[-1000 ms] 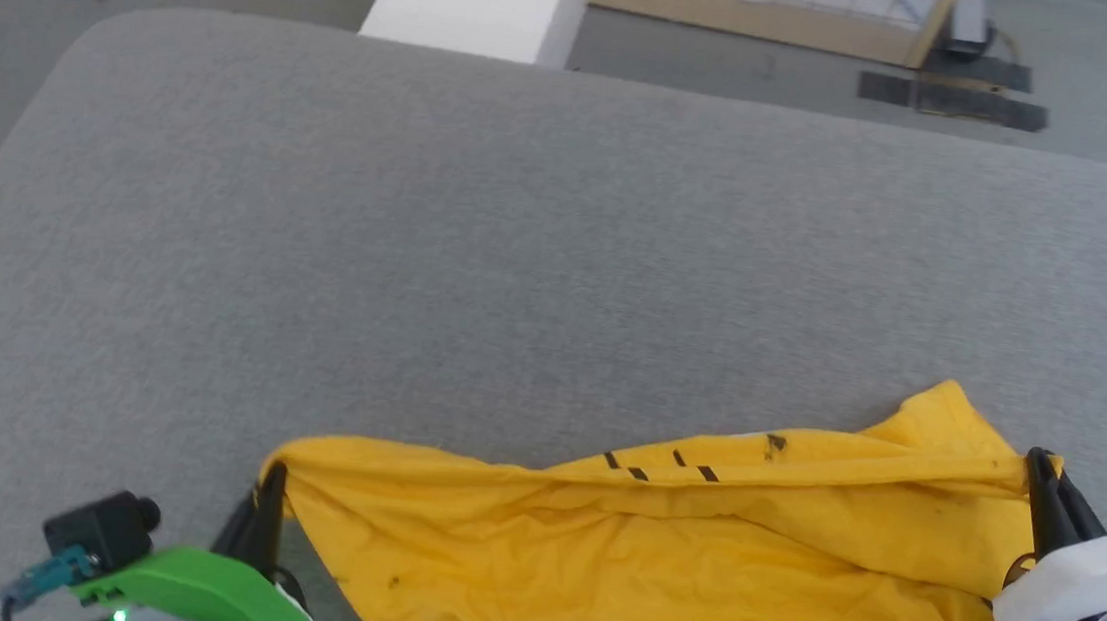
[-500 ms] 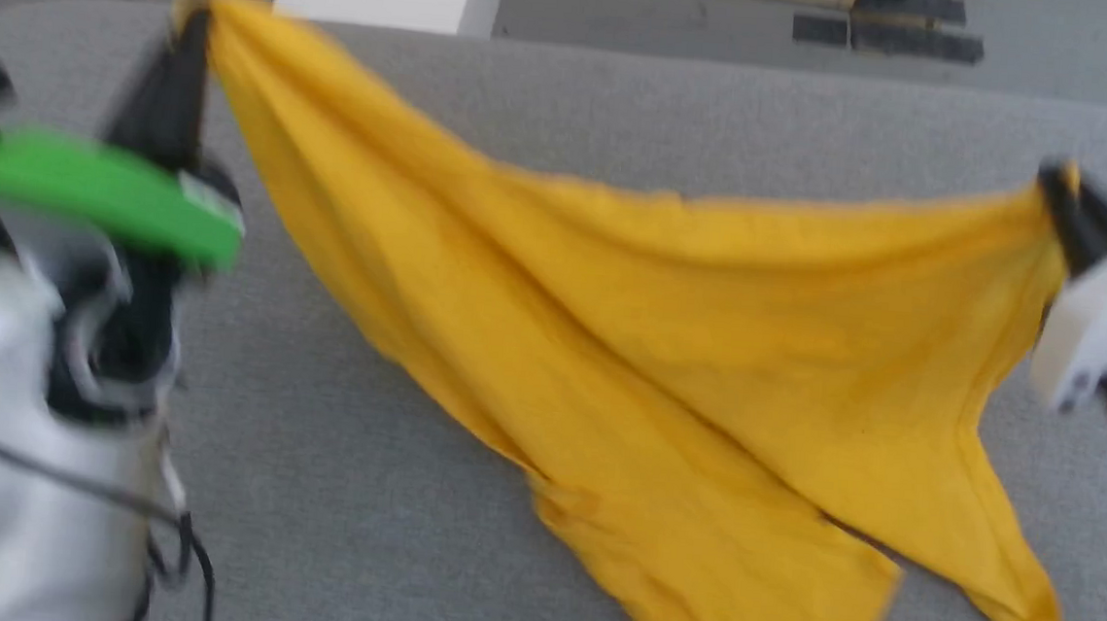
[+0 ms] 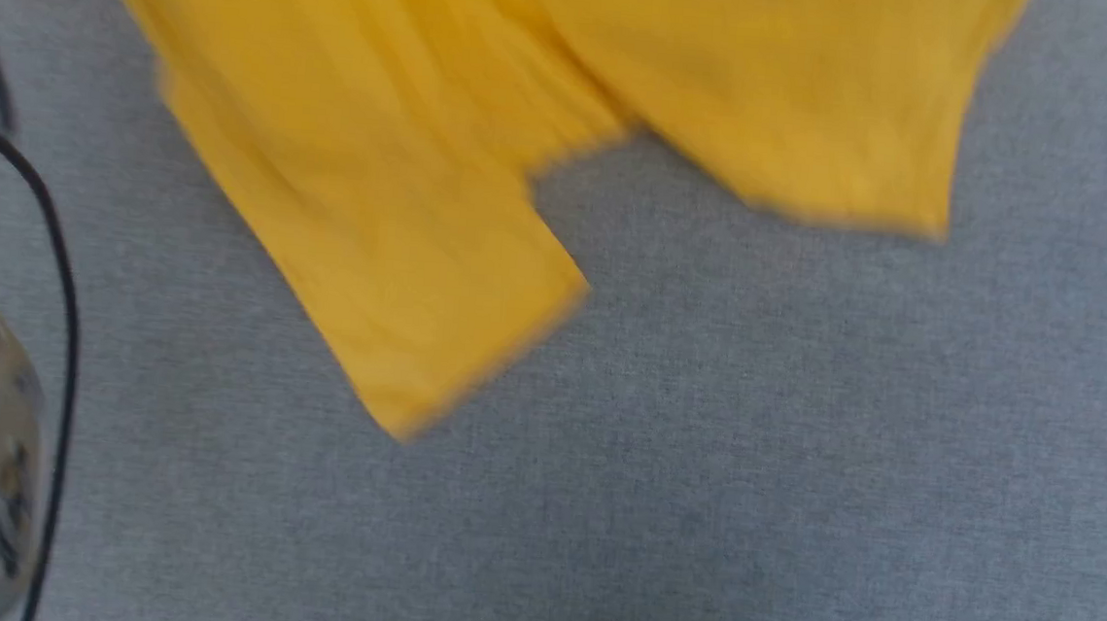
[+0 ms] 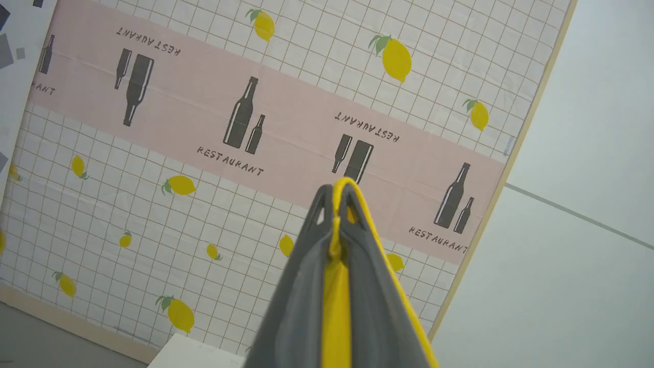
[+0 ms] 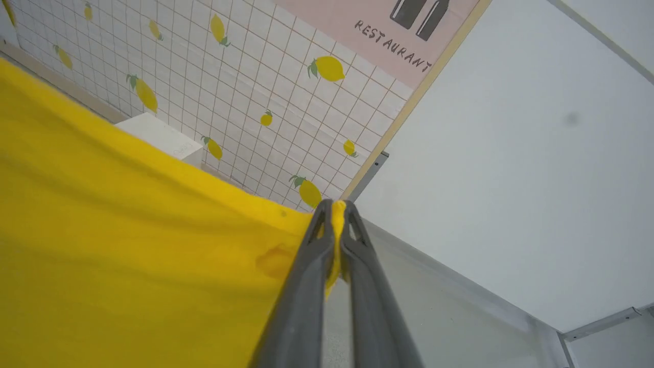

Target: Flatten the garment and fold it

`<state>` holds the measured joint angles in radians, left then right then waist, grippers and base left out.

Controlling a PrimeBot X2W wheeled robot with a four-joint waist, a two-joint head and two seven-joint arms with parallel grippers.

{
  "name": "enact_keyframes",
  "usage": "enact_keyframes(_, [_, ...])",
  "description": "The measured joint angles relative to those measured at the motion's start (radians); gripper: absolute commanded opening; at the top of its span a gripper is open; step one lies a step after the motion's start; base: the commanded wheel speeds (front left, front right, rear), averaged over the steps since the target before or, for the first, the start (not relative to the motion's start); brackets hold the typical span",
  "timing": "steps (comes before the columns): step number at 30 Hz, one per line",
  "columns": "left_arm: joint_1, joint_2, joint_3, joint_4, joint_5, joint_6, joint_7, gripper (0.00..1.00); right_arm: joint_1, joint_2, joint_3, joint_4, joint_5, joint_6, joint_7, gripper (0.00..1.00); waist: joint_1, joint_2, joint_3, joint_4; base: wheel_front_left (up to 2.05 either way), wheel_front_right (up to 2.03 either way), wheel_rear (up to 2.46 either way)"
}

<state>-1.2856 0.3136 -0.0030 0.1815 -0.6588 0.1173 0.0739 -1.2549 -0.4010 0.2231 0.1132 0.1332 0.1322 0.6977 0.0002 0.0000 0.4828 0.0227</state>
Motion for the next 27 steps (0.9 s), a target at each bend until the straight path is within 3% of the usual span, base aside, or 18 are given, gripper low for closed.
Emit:
enact_keyframes(8, [-0.267, 0.029, 0.033, 0.086, 0.023, -0.015, -0.149, 0.00, -0.227, 0.070, -0.031, 0.143, -0.157, 0.000, -0.141, 0.00, 0.0001, 0.0000, 0.110, -0.026, 0.00, 0.00, 0.00])
enact_keyframes(15, [-0.342, 0.039, 0.045, 0.135, 0.014, -0.100, -0.244, 0.00, -0.275, 0.090, -0.075, 0.199, -0.223, 0.000, -0.267, 0.00, 0.0001, 0.0000, 0.127, -0.024, 0.00, 0.00, 0.00])
enact_keyframes(24, [0.048, 0.098, -0.046, 0.312, 0.069, -0.178, -0.216, 0.00, 0.050, 0.073, -0.020, 0.280, -0.114, 0.000, -0.301, 0.00, 0.0000, 0.0000, 0.040, 0.005, 0.00, 0.00, 0.00])
enact_keyframes(25, [0.235, 0.116, -0.084, 0.334, 0.078, -0.193, -0.178, 0.00, 0.202, 0.061, -0.003, 0.265, -0.034, 0.000, -0.290, 0.00, -0.0001, 0.0000, -0.009, 0.015, 0.00, 0.00, 0.00])
enact_keyframes(27, [0.356, 0.119, -0.107, 0.331, 0.072, -0.205, -0.138, 0.00, 0.303, 0.053, -0.001, 0.234, 0.013, 0.000, -0.271, 0.00, -0.0001, 0.0000, -0.040, 0.021, 0.00, 0.00, 0.00])
